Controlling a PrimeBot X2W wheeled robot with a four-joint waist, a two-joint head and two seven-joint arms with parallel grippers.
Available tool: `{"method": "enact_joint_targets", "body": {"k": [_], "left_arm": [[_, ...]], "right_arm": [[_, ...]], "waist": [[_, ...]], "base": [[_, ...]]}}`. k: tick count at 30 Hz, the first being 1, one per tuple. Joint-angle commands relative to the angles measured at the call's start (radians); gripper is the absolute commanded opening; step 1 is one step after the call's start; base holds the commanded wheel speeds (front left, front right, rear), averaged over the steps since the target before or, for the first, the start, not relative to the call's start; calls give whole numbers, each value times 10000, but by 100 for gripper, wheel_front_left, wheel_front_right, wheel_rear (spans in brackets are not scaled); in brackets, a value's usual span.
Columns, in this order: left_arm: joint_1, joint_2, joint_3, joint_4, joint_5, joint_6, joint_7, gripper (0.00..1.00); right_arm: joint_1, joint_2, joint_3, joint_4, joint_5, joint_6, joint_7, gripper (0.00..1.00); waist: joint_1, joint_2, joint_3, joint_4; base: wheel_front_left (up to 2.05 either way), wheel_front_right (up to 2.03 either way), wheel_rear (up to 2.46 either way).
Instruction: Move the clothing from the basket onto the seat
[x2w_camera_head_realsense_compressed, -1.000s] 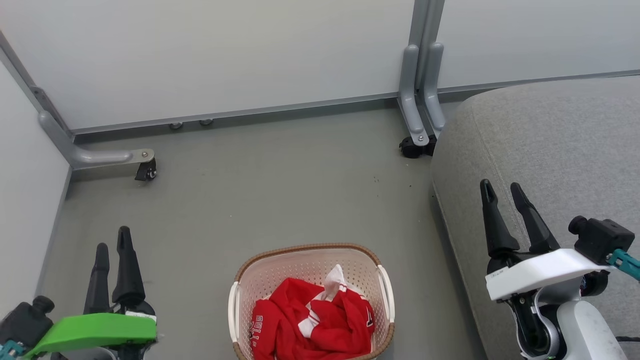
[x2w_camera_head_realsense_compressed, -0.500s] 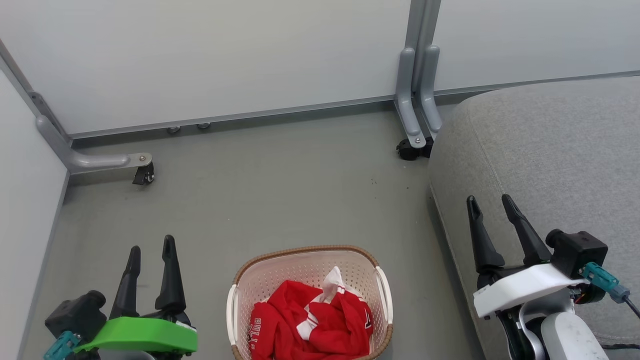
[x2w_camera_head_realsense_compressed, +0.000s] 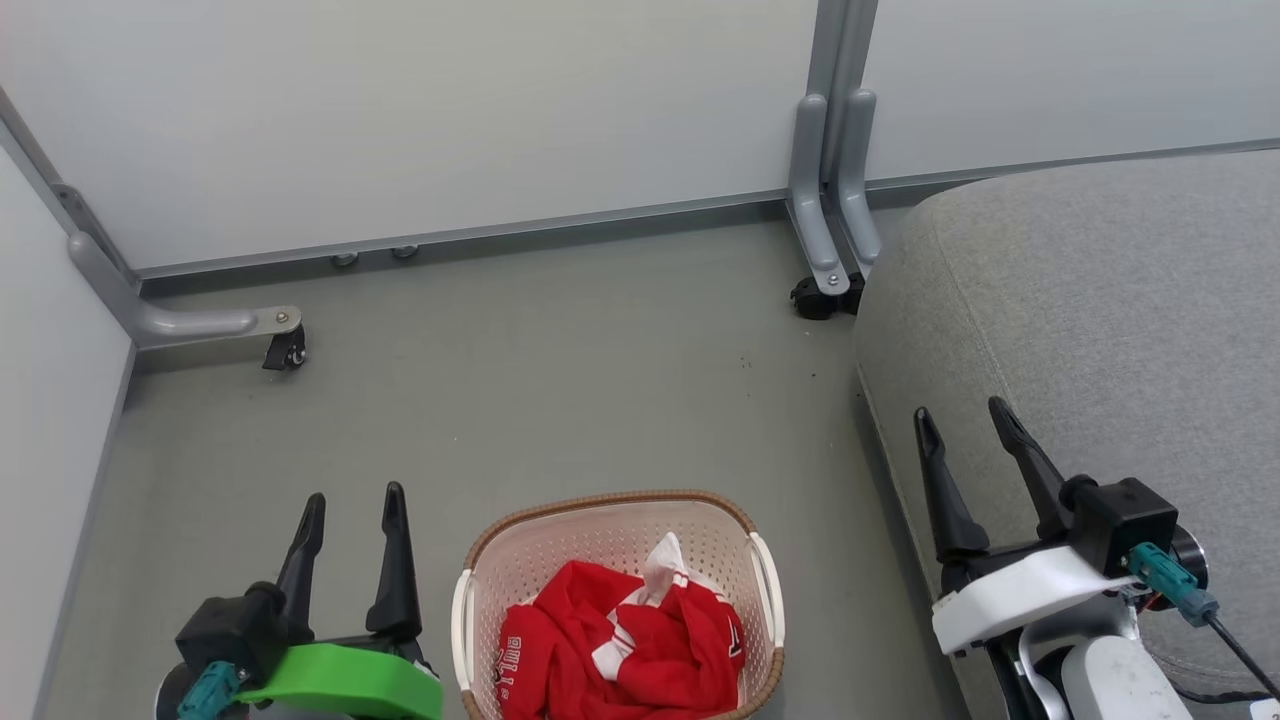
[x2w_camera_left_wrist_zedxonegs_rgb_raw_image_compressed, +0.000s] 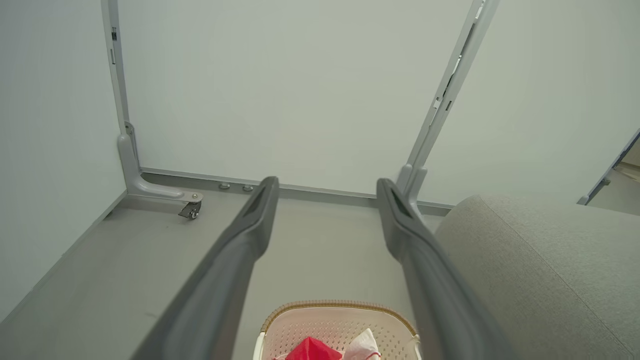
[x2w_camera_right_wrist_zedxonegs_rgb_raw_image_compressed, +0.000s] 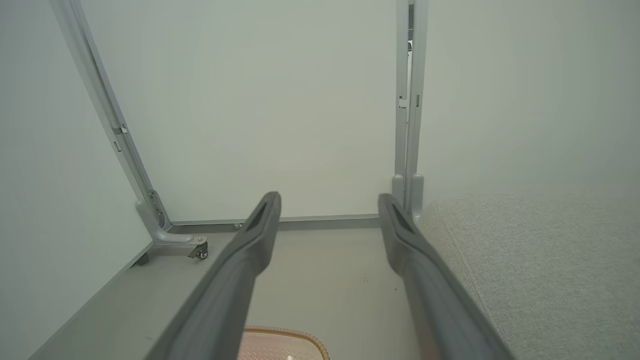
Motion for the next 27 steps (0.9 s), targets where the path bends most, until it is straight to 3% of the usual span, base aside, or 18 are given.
{"method": "enact_joint_targets", "body": {"k": [1, 8, 15, 27], "left_arm": [[127, 71, -62, -37, 365, 78, -82, 100], [140, 74, -257, 87, 1001, 192, -246, 100], [250, 78, -227, 130, 833, -187, -382, 100], [443, 84, 90, 204, 534, -555, -628, 100]], "right_arm": [[50, 13, 68, -57, -278, 2, -95, 100], [88, 27, 193, -134, -877, 2, -247, 100], [145, 80, 217, -241, -1001, 2, -395, 100], [339, 159, 224, -17, 162, 2, -632, 100]], "waist": [[-1, -1, -10, -3], [-1, -1, -30, -18], [-1, -1, -64, -11], [-1, -1, -115, -2]], "base": [[0, 0, 0], [0, 0, 0], [0, 0, 0], [0, 0, 0]]}}
